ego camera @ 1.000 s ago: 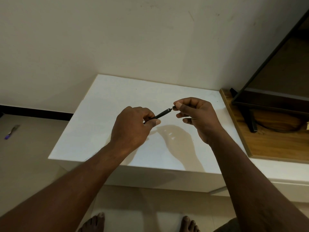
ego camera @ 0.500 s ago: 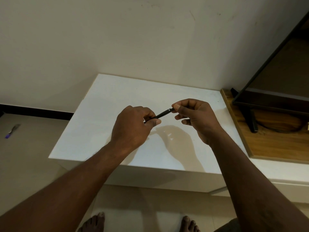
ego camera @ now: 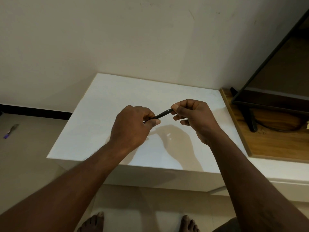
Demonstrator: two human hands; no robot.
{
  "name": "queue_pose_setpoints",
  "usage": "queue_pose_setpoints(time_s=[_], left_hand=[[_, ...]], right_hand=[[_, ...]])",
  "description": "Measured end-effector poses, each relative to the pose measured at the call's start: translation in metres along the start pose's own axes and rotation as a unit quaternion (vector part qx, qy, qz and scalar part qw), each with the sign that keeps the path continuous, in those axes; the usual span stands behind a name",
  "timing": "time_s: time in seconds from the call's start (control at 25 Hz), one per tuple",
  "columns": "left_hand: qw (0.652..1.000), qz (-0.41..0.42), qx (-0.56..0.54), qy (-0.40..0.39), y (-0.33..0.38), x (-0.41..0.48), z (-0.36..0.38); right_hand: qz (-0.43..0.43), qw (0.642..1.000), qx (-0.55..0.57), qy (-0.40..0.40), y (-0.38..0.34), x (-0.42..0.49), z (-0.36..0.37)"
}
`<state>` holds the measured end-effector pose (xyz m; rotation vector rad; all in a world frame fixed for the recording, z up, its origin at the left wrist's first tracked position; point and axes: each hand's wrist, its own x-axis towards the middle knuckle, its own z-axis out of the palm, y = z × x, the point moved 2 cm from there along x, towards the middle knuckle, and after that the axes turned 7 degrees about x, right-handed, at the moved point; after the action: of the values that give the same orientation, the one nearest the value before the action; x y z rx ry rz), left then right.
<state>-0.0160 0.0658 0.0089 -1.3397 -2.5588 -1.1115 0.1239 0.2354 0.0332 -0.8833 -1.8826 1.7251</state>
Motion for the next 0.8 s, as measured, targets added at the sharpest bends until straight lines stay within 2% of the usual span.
queue_pose_setpoints(time_s=[0.8], left_hand=[[1.000, -0.001, -0.002, 0.005, 0.005, -0.001, -0.002]], right_hand=[[0.001, 1.000, 0.002, 0.016, -0.003, -0.004, 0.013]])
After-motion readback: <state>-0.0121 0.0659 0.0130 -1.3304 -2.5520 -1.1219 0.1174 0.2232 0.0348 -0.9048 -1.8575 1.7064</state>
